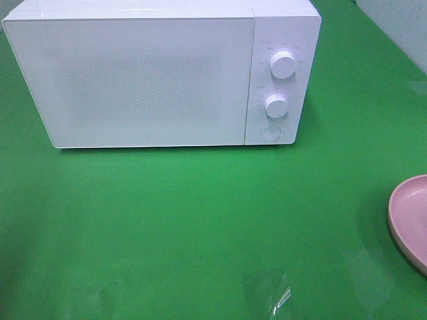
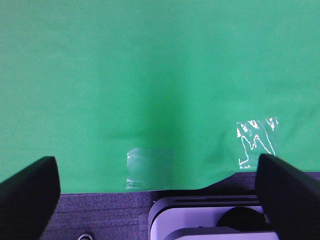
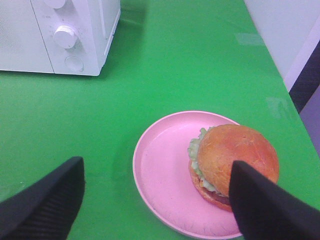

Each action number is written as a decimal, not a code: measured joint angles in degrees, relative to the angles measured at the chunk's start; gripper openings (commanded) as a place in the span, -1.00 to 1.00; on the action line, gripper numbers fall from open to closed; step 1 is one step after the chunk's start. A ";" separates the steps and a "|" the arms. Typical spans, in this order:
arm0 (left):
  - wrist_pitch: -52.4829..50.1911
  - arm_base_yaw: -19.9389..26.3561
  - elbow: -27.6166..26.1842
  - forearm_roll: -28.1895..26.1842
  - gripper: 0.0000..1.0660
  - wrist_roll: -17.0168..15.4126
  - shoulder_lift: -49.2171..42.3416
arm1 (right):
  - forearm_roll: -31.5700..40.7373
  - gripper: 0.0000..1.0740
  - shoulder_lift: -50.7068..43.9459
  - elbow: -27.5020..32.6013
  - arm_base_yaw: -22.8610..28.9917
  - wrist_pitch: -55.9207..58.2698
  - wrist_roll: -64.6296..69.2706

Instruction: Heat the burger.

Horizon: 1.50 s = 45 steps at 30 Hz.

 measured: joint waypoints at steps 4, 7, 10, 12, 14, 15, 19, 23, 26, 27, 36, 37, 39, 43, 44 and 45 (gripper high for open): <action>-0.52 0.00 6.02 0.00 0.83 0.00 -9.05 | 0.00 0.40 0.00 0.00 0.00 0.00 0.00; -0.57 0.00 6.99 0.00 0.83 0.00 -10.54 | 0.00 0.40 0.00 0.00 0.00 0.00 0.00; -0.63 0.00 9.17 0.34 0.83 0.00 -17.30 | 0.00 0.40 0.00 0.00 0.00 0.00 0.00; -0.63 0.00 9.17 0.63 0.83 0.00 -20.00 | 0.00 0.40 0.00 0.00 0.00 0.00 0.00; -0.80 0.00 9.17 0.69 0.83 0.00 -22.23 | 0.00 0.40 0.00 0.00 0.00 0.00 0.00; -0.80 0.00 9.17 0.74 0.83 0.00 -24.12 | 0.00 0.40 0.00 0.00 0.00 0.00 0.00; -0.80 0.00 9.17 0.86 0.83 0.00 -27.16 | 0.00 0.40 0.00 0.00 0.00 0.00 0.00; -0.86 0.00 9.22 0.86 0.83 0.00 -31.51 | 0.00 0.40 0.00 0.00 0.00 0.00 0.00; -0.92 0.00 9.45 0.74 0.83 0.00 -33.80 | 0.00 0.40 0.00 0.00 0.00 0.00 0.00; -0.97 0.00 9.45 0.63 0.83 0.00 -36.33 | 0.00 0.40 0.00 0.00 0.00 0.00 0.00; -0.97 0.00 9.51 0.52 0.83 0.00 -44.69 | 0.00 0.40 0.00 0.00 0.00 0.00 0.00; -0.97 0.00 9.51 0.52 0.83 0.00 -44.69 | 0.00 0.40 0.00 0.00 0.00 0.00 0.00; -0.97 0.00 9.51 0.52 0.83 0.00 -44.86 | 0.00 0.40 0.00 0.00 0.00 0.00 0.00; -0.97 0.00 9.51 0.52 0.83 0.00 -44.86 | 0.00 0.40 0.00 0.00 0.00 0.00 0.00; -0.97 0.00 9.51 0.52 0.83 0.00 -44.86 | 0.00 0.40 0.00 0.00 0.00 0.00 0.00; -0.97 0.00 9.51 0.52 0.83 0.00 -44.86 | 0.00 0.40 0.00 0.00 0.00 0.00 0.00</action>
